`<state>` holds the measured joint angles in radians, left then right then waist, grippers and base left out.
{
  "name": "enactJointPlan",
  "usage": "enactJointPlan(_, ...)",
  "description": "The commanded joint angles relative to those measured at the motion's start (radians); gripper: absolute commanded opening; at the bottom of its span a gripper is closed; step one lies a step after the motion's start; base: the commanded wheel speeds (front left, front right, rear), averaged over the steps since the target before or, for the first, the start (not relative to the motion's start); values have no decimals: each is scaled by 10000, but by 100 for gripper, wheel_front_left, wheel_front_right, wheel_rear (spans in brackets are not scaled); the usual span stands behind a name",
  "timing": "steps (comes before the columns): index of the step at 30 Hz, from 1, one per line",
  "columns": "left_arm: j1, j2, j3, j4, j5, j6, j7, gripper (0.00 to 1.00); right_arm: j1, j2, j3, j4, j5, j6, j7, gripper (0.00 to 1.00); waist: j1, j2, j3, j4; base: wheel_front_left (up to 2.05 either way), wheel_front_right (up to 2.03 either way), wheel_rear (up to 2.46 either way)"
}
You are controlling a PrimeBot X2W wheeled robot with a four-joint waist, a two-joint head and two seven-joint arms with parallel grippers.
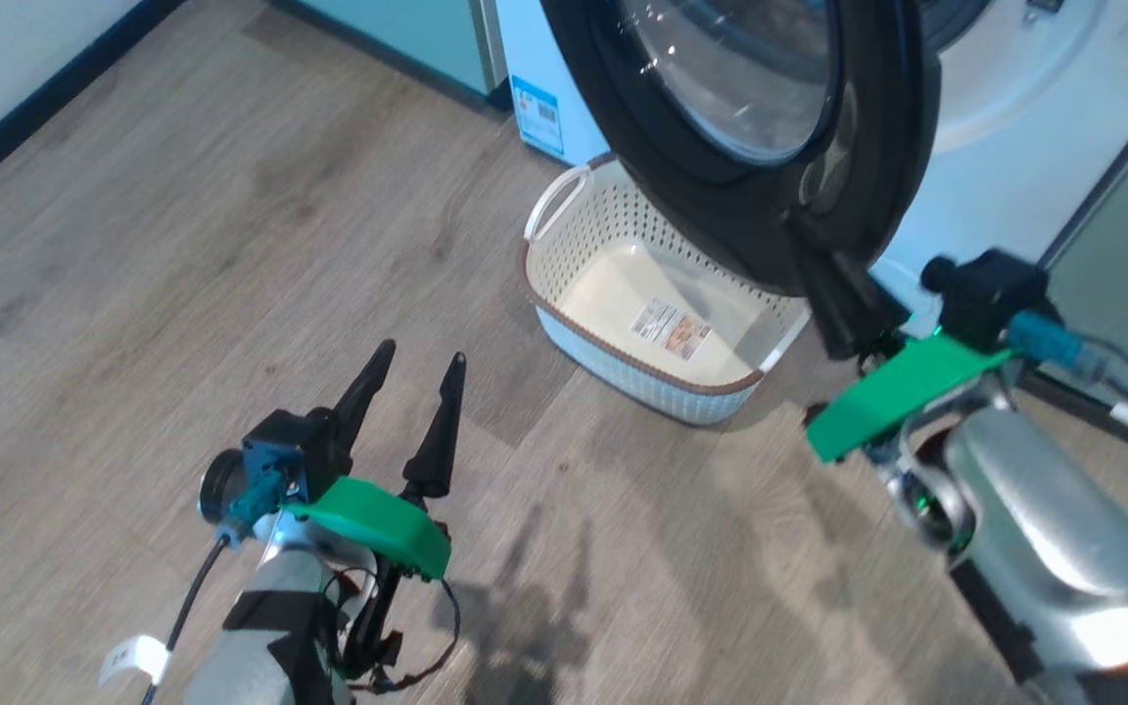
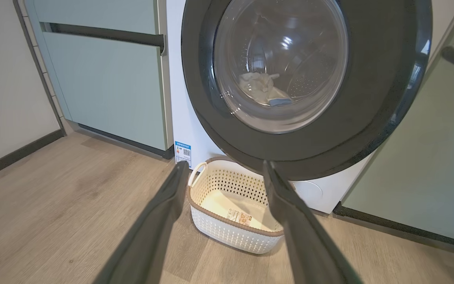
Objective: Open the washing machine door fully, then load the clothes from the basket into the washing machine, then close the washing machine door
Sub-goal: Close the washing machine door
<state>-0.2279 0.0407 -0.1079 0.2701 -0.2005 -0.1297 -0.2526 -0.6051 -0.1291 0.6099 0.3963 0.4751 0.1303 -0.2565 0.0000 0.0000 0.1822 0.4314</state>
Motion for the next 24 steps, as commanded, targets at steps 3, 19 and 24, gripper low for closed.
enactJointPlan(3,-512,97,173,-387,-220,4,-91,100,-730,201,-368,231,88,4,-53,0,0,0,375,114,0,0,0)
enactJointPlan(19,-924,96,-114,-597,-958,462,-91,100,-2018,223,-1629,1525,133,4,-53,0,0,0,1151,342,0,0,0)
enactJointPlan(24,-949,96,-108,-697,-1061,545,-91,100,-2156,268,-2382,1665,62,4,-53,0,0,0,1359,315,0,0,0)
